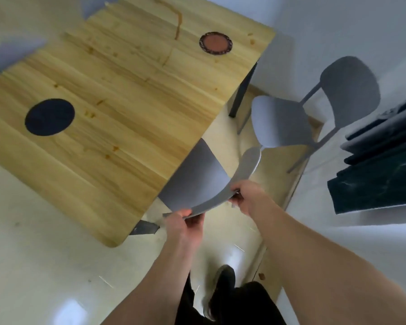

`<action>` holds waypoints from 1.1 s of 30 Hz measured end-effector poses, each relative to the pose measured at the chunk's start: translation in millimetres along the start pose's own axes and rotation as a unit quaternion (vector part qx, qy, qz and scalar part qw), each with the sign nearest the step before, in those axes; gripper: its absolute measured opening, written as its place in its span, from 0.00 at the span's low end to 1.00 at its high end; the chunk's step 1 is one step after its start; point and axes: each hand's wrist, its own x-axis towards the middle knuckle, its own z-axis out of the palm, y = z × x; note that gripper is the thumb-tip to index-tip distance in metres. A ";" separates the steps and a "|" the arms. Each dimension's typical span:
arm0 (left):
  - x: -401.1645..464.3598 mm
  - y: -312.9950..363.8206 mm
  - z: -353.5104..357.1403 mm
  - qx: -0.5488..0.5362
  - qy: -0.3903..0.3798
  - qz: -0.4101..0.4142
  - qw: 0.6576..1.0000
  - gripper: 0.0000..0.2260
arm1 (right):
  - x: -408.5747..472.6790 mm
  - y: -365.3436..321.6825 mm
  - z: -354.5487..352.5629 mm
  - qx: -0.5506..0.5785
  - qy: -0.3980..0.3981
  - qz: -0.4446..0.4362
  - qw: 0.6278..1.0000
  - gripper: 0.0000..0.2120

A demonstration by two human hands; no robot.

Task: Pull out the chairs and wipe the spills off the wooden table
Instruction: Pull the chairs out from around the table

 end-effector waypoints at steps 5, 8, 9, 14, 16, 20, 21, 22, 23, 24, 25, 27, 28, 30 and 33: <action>53.9 6.0 11.6 -0.063 0.038 0.018 0.997 0.25 | 54.7 -13.3 34.3 -0.032 -0.059 0.027 0.997 0.10; 93.4 9.9 20.6 -0.093 0.069 0.037 0.993 0.20 | 94.6 -26.1 55.0 -0.085 -0.103 0.051 0.990 0.10; 103.5 11.3 24.5 -0.101 0.065 0.045 0.992 0.21 | 105.8 -31.6 61.7 -0.103 -0.124 0.056 0.985 0.10; 114.6 6.6 58.2 -0.126 0.153 0.091 0.976 0.23 | 127.8 -69.6 67.3 -0.252 -0.236 0.080 0.935 0.11; 111.1 -2.1 76.1 -0.151 0.202 0.099 0.963 0.19 | 130.3 -87.0 53.0 -0.284 -0.233 0.083 0.926 0.16; 106.2 -39.3 146.3 -0.078 0.197 0.072 0.975 0.15 | 143.5 -146.2 8.4 -0.262 -0.166 0.092 0.946 0.16; 102.0 -47.9 163.7 -0.062 0.174 0.058 0.981 0.19 | 147.2 -155.8 -1.2 -0.262 -0.148 0.093 0.949 0.16; 97.4 -60.5 191.9 -0.046 0.146 0.039 0.987 0.22 | 152.1 -176.4 -16.7 -0.259 -0.128 0.087 0.953 0.15; 92.6 -70.4 216.5 -0.014 0.124 0.026 0.992 0.24 | 158.4 -191.7 -30.2 -0.251 -0.110 0.084 0.958 0.13; 89.7 -79.6 242.4 0.025 0.102 0.014 0.994 0.25 | 164.2 -208.9 -43.8 -0.242 -0.091 0.077 0.963 0.10; 87.4 -87.0 265.0 0.066 0.086 0.008 0.994 0.25 | 168.5 -224.7 -55.1 -0.237 -0.077 0.072 0.966 0.07; 90.6 -100.6 310.7 0.149 0.058 0.004 0.987 0.24 | 183.2 -257.6 -75.0 -0.231 -0.048 0.058 0.970 0.07; 95.2 -106.2 329.5 0.193 0.050 0.007 0.980 0.22 | 191.0 -271.7 -82.6 -0.231 -0.036 0.051 0.971 0.07; 107.6 -120.6 372.2 0.267 0.033 0.018 0.963 0.20 | 204.9 -304.7 -97.3 -0.219 -0.008 0.034 0.975 0.07; 130.9 -146.0 430.7 0.347 -0.002 0.016 0.938 0.16 | 235.2 -349.0 -120.0 -0.200 0.030 0.010 0.979 0.13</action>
